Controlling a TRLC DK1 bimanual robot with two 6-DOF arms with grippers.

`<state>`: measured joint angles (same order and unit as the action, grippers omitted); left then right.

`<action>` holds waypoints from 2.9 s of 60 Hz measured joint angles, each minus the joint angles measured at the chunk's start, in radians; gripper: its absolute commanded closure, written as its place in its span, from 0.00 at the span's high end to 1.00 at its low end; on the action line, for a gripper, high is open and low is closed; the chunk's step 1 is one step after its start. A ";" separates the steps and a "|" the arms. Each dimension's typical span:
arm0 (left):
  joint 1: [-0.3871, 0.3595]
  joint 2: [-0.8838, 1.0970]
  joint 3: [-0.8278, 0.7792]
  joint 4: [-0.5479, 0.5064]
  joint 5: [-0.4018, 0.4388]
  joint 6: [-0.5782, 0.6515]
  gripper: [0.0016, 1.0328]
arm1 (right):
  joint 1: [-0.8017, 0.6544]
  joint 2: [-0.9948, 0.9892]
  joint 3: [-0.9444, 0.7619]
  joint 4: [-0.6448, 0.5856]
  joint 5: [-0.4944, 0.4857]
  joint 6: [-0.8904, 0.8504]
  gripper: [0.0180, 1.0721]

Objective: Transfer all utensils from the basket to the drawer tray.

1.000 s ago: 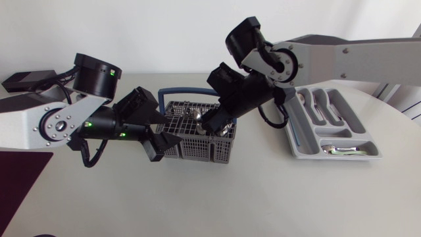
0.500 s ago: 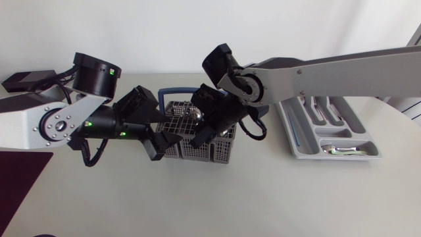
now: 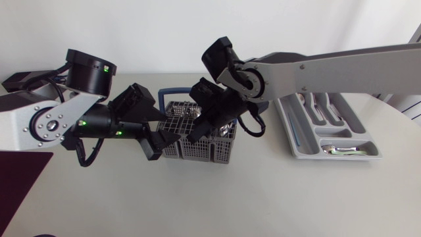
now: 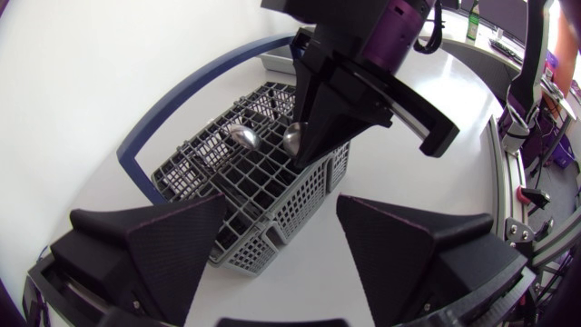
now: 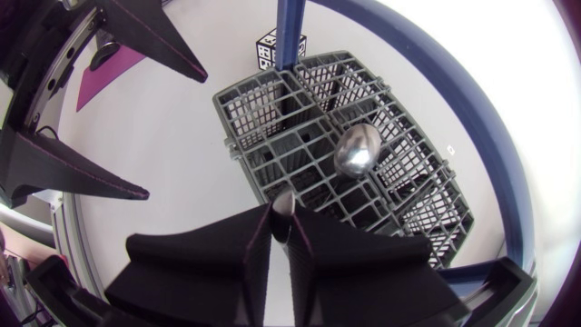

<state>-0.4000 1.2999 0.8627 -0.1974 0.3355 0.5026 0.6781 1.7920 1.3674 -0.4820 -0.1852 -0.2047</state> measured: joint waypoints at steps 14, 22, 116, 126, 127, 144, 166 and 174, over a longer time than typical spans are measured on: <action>0.000 -0.002 -0.011 0.000 -0.003 0.000 0.83 | 0.000 -0.088 0.003 -0.014 -0.027 0.022 0.05; 0.000 -0.002 -0.013 0.000 -0.003 0.000 0.83 | -0.027 -0.123 0.026 -0.040 -0.153 0.050 0.05; -0.222 0.352 0.323 0.008 -0.125 -0.171 0.83 | -1.146 -0.430 -0.619 0.355 -0.031 -0.525 0.05; -0.222 0.352 0.324 0.008 -0.125 -0.182 0.83 | -1.121 -0.333 -0.642 0.474 0.058 -0.543 0.08; -0.221 0.352 0.324 0.008 -0.125 -0.183 0.83 | -1.115 -0.325 -0.647 0.484 0.065 -0.544 0.11; -0.223 0.392 0.364 -0.021 -0.125 -0.200 0.79 | -1.052 -0.301 -0.686 0.524 0.106 -0.551 0.76; -0.223 0.431 0.467 -0.127 -0.051 -0.268 0.53 | -1.052 -0.419 -0.690 0.457 0.103 -0.536 0.95; -0.223 0.460 0.488 -0.183 -0.036 -0.275 0.53 | -1.051 -0.469 -0.690 0.402 0.091 -0.524 0.95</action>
<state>-0.6231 1.7603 1.3506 -0.3809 0.2996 0.2272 -0.3733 1.3231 0.6769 -0.0799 -0.0944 -0.7288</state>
